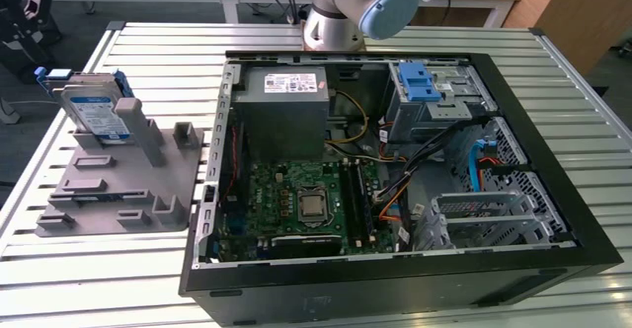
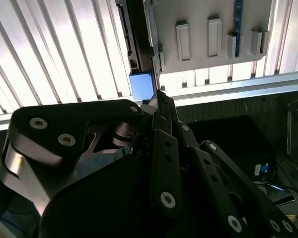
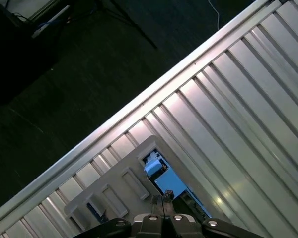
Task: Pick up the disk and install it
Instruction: 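Pick up the disk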
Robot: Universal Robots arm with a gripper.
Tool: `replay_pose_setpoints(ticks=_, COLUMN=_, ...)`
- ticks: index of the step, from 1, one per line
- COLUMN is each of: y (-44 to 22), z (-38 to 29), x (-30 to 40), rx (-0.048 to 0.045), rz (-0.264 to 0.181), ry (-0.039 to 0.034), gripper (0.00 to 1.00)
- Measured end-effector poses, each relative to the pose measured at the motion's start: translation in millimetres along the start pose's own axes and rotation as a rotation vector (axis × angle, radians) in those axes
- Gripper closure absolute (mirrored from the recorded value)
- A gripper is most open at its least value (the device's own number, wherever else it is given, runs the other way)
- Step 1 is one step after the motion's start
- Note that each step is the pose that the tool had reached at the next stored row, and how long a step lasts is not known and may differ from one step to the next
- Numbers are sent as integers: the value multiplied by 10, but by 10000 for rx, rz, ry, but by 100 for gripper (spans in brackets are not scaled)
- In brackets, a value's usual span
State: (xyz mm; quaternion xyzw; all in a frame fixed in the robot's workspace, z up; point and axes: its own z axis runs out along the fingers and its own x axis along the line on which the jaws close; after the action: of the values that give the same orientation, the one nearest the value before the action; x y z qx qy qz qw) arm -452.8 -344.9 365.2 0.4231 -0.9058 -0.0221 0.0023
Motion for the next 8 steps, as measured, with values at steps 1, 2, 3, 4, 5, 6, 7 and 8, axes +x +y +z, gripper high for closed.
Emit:
replay_pose_setpoints(ticks=1, y=0, z=0, x=0, rx=-3, rz=-191, ry=8, gripper=89)
replay_pose_setpoints(ticks=2, y=0, z=0, x=0, rx=-6, rz=-364, ry=16, gripper=89)
replay_pose_setpoints(ticks=3, y=0, z=0, x=0, rx=-7, rz=-465, ry=19, gripper=89)
replay_pose_setpoints(ticks=4, y=0, z=0, x=0, rx=-7, rz=-479, ry=20, gripper=89)
replay_pose_setpoints(ticks=5, y=0, z=0, x=0, rx=-7, rz=-479, ry=21, gripper=89)
replay_pose_setpoints(ticks=6, y=0, z=0, x=0, rx=-7, rz=-479, ry=20, gripper=89)
replay_pose_setpoints(ticks=7, y=1, z=0, x=0, rx=-7, rz=-478, ry=20, gripper=89)
replay_pose_setpoints(ticks=8, y=1, z=0, x=0, rx=-7, rz=-478, ry=20, gripper=89)
